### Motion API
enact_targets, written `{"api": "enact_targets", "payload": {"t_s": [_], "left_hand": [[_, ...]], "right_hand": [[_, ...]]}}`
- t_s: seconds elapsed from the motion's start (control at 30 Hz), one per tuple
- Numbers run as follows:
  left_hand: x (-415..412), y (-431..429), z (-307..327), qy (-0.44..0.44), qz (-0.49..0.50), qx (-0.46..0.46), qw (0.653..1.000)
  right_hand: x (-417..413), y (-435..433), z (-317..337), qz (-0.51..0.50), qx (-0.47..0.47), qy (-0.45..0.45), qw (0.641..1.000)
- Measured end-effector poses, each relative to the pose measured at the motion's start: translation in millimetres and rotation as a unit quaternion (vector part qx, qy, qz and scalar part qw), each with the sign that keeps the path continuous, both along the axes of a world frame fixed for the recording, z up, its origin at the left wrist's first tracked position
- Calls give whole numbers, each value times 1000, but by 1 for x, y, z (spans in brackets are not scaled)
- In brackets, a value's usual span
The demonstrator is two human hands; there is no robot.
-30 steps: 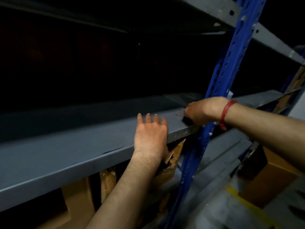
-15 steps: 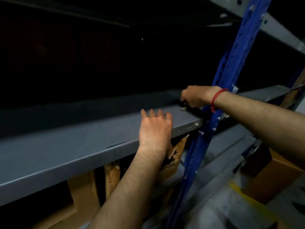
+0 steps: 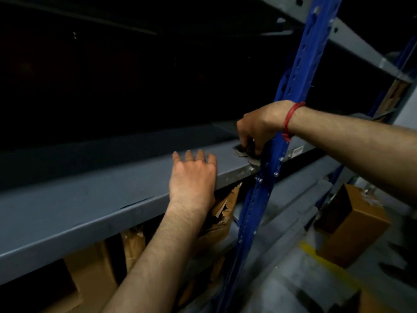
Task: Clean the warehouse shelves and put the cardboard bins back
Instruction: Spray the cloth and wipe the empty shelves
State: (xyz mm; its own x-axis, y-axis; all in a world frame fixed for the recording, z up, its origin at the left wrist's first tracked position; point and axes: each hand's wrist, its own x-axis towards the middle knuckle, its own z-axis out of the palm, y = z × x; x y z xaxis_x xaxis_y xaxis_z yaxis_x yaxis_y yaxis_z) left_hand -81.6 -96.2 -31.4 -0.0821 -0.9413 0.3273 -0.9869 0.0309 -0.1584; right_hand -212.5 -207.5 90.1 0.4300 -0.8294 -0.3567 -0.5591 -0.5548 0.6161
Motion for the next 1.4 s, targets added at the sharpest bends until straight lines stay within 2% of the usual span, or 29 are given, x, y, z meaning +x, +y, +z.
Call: {"api": "enact_targets", "payload": {"t_s": [0.27,0.37,0.43,0.5,0.6,0.67,0.9,1.17,1.27,1.4], "left_hand": [[3,2,2,-1,7,9,1000],[5,1,3,5,5,12,1000],[5,1,2,10,4,11,1000],[6,1,2,12,4,6,1000],[5,0,0,7,7,0,1000],[4,0,0,2,11,3,1000],[0,2,-3,-9,14,-1,1000],[2,4,0,1,18,3,1000],[2,7,-1,0,25,-1,1000],[-2,10,-6,19,45,-15,999]], "right_hand": [[20,-26,-18,71,-84,-142,984],[22,-38,-28,52,-117,-168,978],[17,-34,-27,48,-98,-176,978],[8,-17,-21,28,-78,-164,983],[-3,8,-19,3,-67,-79,995],[-8,13,-21,10,-76,-53,996],[-5,5,-36,52,-103,-133,984],[14,-41,-61,105,-119,-283,946],[-3,-22,-64,130,-81,-340,928],[-35,37,-60,199,-10,-352,915]]}}
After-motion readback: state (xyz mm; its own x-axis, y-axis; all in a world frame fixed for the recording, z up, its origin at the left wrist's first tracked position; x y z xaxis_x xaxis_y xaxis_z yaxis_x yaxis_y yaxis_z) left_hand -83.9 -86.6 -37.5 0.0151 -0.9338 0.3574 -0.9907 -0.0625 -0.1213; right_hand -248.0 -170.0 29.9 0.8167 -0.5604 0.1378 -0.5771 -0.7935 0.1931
